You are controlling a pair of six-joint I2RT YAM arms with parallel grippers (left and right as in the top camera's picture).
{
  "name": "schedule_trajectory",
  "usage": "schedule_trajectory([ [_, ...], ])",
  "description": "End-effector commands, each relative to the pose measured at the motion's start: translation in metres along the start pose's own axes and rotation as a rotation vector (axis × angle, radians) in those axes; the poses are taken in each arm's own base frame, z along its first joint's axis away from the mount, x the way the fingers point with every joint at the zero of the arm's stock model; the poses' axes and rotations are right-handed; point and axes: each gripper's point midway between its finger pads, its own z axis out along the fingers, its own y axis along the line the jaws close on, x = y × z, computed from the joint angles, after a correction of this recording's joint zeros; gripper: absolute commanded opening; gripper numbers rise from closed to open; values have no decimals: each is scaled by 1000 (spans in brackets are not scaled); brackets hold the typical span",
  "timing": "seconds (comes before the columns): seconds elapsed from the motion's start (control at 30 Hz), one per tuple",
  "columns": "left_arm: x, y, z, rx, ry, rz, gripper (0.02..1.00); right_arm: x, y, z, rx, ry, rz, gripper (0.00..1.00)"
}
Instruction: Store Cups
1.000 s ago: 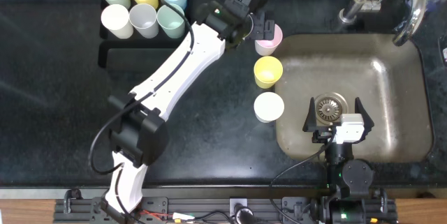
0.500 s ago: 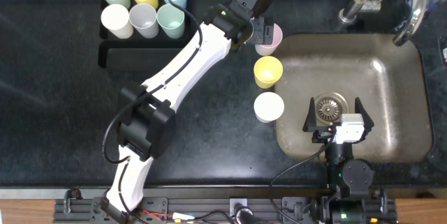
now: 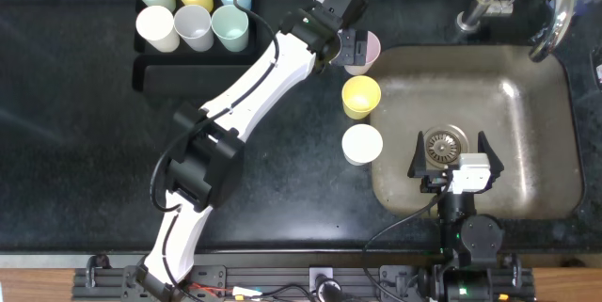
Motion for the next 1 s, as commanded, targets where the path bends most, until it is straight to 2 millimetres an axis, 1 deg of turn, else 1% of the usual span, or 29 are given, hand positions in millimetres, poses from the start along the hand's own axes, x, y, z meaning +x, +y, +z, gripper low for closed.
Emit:
schedule_trajectory([
  [0.03, -5, -6, -1, 14, -15, -9, 790, 3, 0, 0, -1, -3, 1, 998],
  [0.07, -6, -6, -1, 16, -18, -9, 606, 3, 0, 0, -1, -3, 1, 996],
  [0.1, -7, -7, -1, 18, -22, -9, 369, 3, 0, 0, -1, -3, 1, 996],
  [0.13, -8, -8, -1, 22, -28, -10, 220, 3, 0, 0, -1, -3, 1, 998],
  [0.23, -15, -12, -1, 40, -56, -12, 36, 3, 0, 0, -1, -3, 1, 996],
  [0.4, -20, -15, -3, 51, -75, -15, 36, 3, 0, 0, -1, -3, 1, 998],
  [0.47, -22, -12, -14, 48, -75, -17, 34, 3, 0, 0, -1, -3, 1, 998],
  [0.5, -24, -10, -23, 46, -80, -21, 34, 3, 0, 0, -1, -3, 1, 998],
  [0.57, -33, -4, -53, 49, -99, -34, 34, 3, 0, 0, -1, -3, 1, 998],
  [0.63, -43, 12, -97, 40, -128, -56, 36, 3, 0, 0, -1, -3, 1, 998],
  [0.67, -47, 21, -119, 29, -145, -68, 36, 3, 0, 0, -1, -3, 1, 998],
  [0.73, -52, 45, -169, -15, -195, -95, 34, 3, 0, 0, -1, -3, 1, 998],
  [0.8, -56, 75, -221, -80, -272, -129, 36, 3, 0, 0, -1, -3, 1, 996],
  [0.83, -56, 90, -240, -117, -305, -147, 36, 3, 0, 0, -1, -3, 1, 998],
  [0.87, -53, 110, -258, -161, -334, -188, 34, 3, 0, 0, -1, -3, 1, 998],
  [0.9, -46, 133, -271, -203, -347, -255, 36, 3, 0, 0, -1, -3, 1, 998],
  [0.93, -37, 153, -277, -229, -343, -313, 36, 3, 0, 0, -1, -3, 1, 998],
  [0.97, -24, 175, -279, -250, -325, -383, 34, 3, 0, 0, -1, -3, 1, 998],
  [1.0, -12, 193, -277, -256, -306, -438, 36, 3, 0, 0, -1, -3, 1, 993],
])
